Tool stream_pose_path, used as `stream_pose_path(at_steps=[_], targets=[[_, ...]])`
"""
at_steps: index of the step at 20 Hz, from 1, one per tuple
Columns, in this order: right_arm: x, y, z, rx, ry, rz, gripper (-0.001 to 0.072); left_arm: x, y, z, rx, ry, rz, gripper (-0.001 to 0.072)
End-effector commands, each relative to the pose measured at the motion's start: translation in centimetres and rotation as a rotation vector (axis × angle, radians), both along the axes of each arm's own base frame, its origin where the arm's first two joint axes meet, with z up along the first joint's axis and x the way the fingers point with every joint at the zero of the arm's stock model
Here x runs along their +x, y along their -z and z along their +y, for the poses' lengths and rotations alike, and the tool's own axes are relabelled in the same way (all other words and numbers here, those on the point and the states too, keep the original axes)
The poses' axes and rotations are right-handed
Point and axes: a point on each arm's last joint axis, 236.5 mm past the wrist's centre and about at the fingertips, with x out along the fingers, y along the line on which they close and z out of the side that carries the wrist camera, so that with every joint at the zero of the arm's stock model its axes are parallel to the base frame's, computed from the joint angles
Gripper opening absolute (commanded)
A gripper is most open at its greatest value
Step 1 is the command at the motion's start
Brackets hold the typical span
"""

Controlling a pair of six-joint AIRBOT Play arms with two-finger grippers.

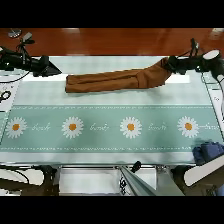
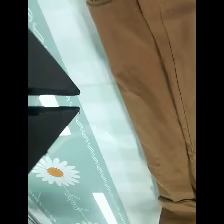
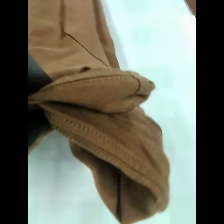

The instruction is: Fold the shirts.

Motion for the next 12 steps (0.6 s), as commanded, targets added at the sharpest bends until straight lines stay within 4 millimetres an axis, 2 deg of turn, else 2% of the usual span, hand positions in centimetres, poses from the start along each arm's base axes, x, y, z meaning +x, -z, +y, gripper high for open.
stream_pose_path(at_steps=[1,4,6,10,12], targets=[[-2.5,-6.2,0.5,-0.184,-0.082,-0.07,0.0032,0.4,-2.5,-2.7,0.022,0.034,-0.106,0.003],[-4.5,-10.2,1.0,-0.27,-0.094,-0.104,0.0032,0.1,-5.3,-6.5,0.031,0.084,-0.208,0.0017],[-6.3,-11.9,1.7,-0.264,-0.115,-0.089,0.0032,0.1,-6.1,-9.9,0.024,0.114,-0.252,0.0017],[-10.0,-14.4,3.1,-0.315,-0.174,-0.067,0.0032,-0.6,-6.0,-17.8,-0.004,0.179,-0.309,0.0018],[-11.7,-16.4,4.4,-0.319,-0.193,-0.083,0.0032,-1.3,-5.1,-21.3,-0.019,0.208,-0.306,0.0018]])
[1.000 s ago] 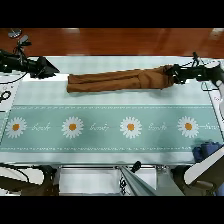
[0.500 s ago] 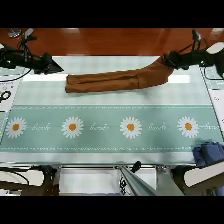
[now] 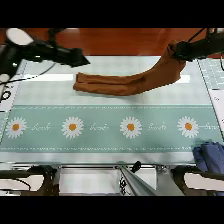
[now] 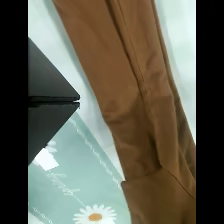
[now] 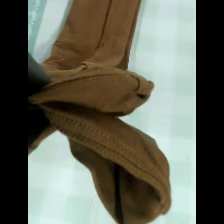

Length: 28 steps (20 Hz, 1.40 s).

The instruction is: Fold the shirts.

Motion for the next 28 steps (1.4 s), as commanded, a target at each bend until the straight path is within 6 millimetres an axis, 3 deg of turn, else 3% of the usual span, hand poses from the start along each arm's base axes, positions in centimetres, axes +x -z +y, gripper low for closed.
stream_pose_path(at_steps=[1,4,7,9,15,17,21,23,25,28], targets=[[-3.6,-3.0,1.6,-0.036,-0.031,0.001,0.0031,-1.1,1.0,-6.5,-0.027,0.036,-0.006,0.0018],[-6.0,-5.4,2.4,-0.053,-0.028,-0.016,0.0032,-4.3,2.9,-11.3,-0.021,0.126,0.045,0.0018],[-8.7,-7.3,2.9,-0.034,-0.017,-0.013,0.0032,-7.5,3.5,-16.0,-0.023,0.209,0.032,0.0019],[-10.7,-8.4,2.4,-0.048,-0.003,-0.007,0.0032,-9.3,4.3,-18.7,-0.024,0.248,0.026,0.0018],[-15.9,-11.2,0.0,-0.09,0.097,-0.013,0.0032,-13.7,9.2,-24.9,-0.053,0.279,0.144,0.0018],[-17.3,-11.8,-0.4,-0.096,0.108,-0.011,0.0032,-14.4,9.5,-27.2,-0.131,0.241,0.196,0.0018],[-18.0,-11.9,-1.6,-0.128,0.15,-0.009,0.0032,-18.6,8.8,-32.0,-0.299,0.289,0.306,0.0018],[-17.8,-11.6,-2.4,-0.156,0.171,-0.003,0.0032,-18.7,9.2,-32.2,-0.309,0.303,0.299,0.0018],[-17.5,-10.9,-3.3,-0.189,0.193,0.02,0.0032,-16.5,8.9,-30.1,-0.31,0.297,0.312,0.0017],[-17.3,-7.0,-4.5,-0.27,0.18,0.152,0.0031,-10.4,6.2,-23.1,-0.24,0.27,0.196,0.0015]])
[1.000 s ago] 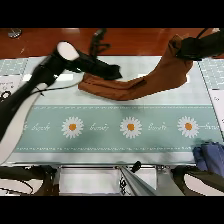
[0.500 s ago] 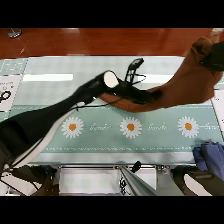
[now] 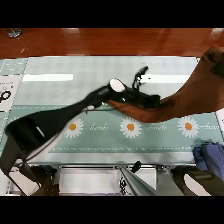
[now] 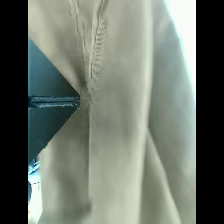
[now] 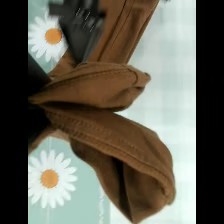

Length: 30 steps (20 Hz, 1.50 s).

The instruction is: Fold the shirts.

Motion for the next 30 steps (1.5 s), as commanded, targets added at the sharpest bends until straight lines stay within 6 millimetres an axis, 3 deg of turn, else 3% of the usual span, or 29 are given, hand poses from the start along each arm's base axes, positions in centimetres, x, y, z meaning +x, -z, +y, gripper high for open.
stream_pose_path(at_steps=[1,4,6,8,10,14,17,20,24,26,27,29,30], targets=[[0.0,4.4,-1.5,-0.084,-0.005,0.153,0.0032,5.5,-3.5,7.5,0.057,-0.041,-0.132,0.0015],[2.1,8.9,-1.3,-0.08,-0.011,0.215,0.0031,10.7,-12.0,17.8,0.113,-0.204,-0.346,0.0015],[3.8,11.0,-0.2,-0.066,-0.012,0.217,0.0031,11.7,-17.9,24.2,0.121,-0.313,-0.463,0.0016],[5.5,12.8,2.3,-0.064,-0.058,0.224,0.0031,11.1,-22.9,29.6,0.125,-0.407,-0.552,0.0016],[7.7,14.6,5.8,-0.044,-0.097,0.2,0.0031,9.0,-26.6,33.8,0.138,-0.462,-0.616,0.0016],[10.8,17.9,14.4,0.091,-0.151,0.153,0.0031,4.5,-31.9,39.6,0.203,-0.575,-0.748,0.0017],[12.1,20.5,18.5,0.141,-0.136,0.142,0.0032,1.4,-32.7,41.4,0.253,-0.591,-0.764,0.0017],[13.3,22.4,22.0,0.228,-0.094,0.123,0.0032,-0.9,-31.9,41.0,0.281,-0.54,-0.728,0.0017],[13.6,23.3,27.2,0.42,-0.078,0.136,0.0055,-1.3,-31.6,40.8,0.279,-0.532,-0.707,0.0017],[13.4,23.6,28.5,0.451,-0.082,0.139,0.0333,-1.1,-31.3,40.8,0.28,-0.532,-0.697,0.0017],[13.4,23.7,28.5,0.442,-0.094,0.137,0.0407,-1.0,-30.9,40.9,0.281,-0.531,-0.686,0.0017],[12.8,23.5,27.6,0.391,-0.146,0.147,0.042,-0.8,-30.0,41.0,0.286,-0.529,-0.664,0.0017],[12.1,23.6,26.0,0.327,-0.177,0.17,0.042,-0.7,-29.5,41.1,0.294,-0.53,-0.653,0.0017]])
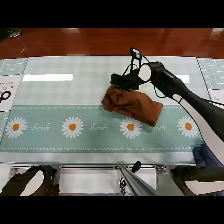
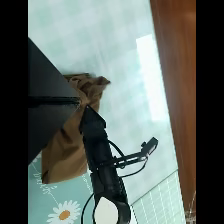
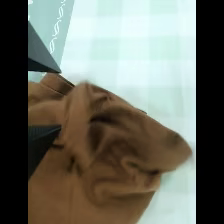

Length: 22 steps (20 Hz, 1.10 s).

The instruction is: Fold the shirts.

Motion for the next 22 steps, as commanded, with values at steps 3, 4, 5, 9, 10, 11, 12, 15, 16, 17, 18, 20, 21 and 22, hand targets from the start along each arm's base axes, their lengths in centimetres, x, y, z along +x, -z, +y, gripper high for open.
stream_pose_path(at_steps=[3,4,5,9,10,11,12,15,16,17,18,20,21,22], targets=[[-3.8,0.5,-11.8,-0.485,-0.164,0.093,0.042,0.5,2.7,0.7,0.02,-0.021,0.065,0.0017],[-4.7,-0.1,-17.5,-0.704,-0.178,0.145,0.042,0.6,3.1,0.9,0.023,-0.026,0.075,0.0017],[-5.6,-0.7,-21.9,-0.849,-0.182,0.19,0.0417,0.7,3.5,1.0,0.026,-0.029,0.083,0.0017],[-11.5,3.1,-27.6,-0.624,-0.025,0.354,0.0512,0.8,4.0,1.3,0.04,-0.039,0.093,0.0017],[-12.7,4.4,-27.1,-0.477,0.055,0.364,0.0606,0.9,4.1,1.5,0.045,-0.043,0.094,0.0017],[-13.0,5.4,-26.1,-0.33,0.136,0.351,0.0606,0.9,4.1,1.6,0.048,-0.046,0.095,0.0017],[-12.5,5.9,-24.6,-0.163,0.21,0.314,0.0606,0.9,4.2,1.6,0.051,-0.048,0.096,0.0017],[-10.7,6.6,-21.1,0.16,0.318,0.234,0.0604,1.0,4.2,1.6,0.044,-0.052,0.103,0.0017],[-10.3,7.2,-20.8,0.201,0.351,0.224,0.0604,1.0,4.2,1.6,0.044,-0.051,0.104,0.0017],[-9.9,7.8,-20.5,0.231,0.382,0.224,0.0604,0.9,4.3,1.6,0.044,-0.05,0.106,0.0017],[-9.4,8.2,-20.2,0.266,0.403,0.221,0.0604,0.9,4.3,1.6,0.04,-0.051,0.112,0.0017],[-8.1,8.7,-19.6,0.331,0.429,0.209,0.0604,0.9,4.3,1.6,0.039,-0.052,0.114,0.0017],[-7.4,9.1,-19.4,0.359,0.45,0.205,0.0595,0.8,4.3,1.6,0.039,-0.052,0.115,0.0017],[-7.0,9.5,-19.5,0.375,0.474,0.207,0.0502,0.9,4.3,1.6,0.039,-0.052,0.114,0.0018]])
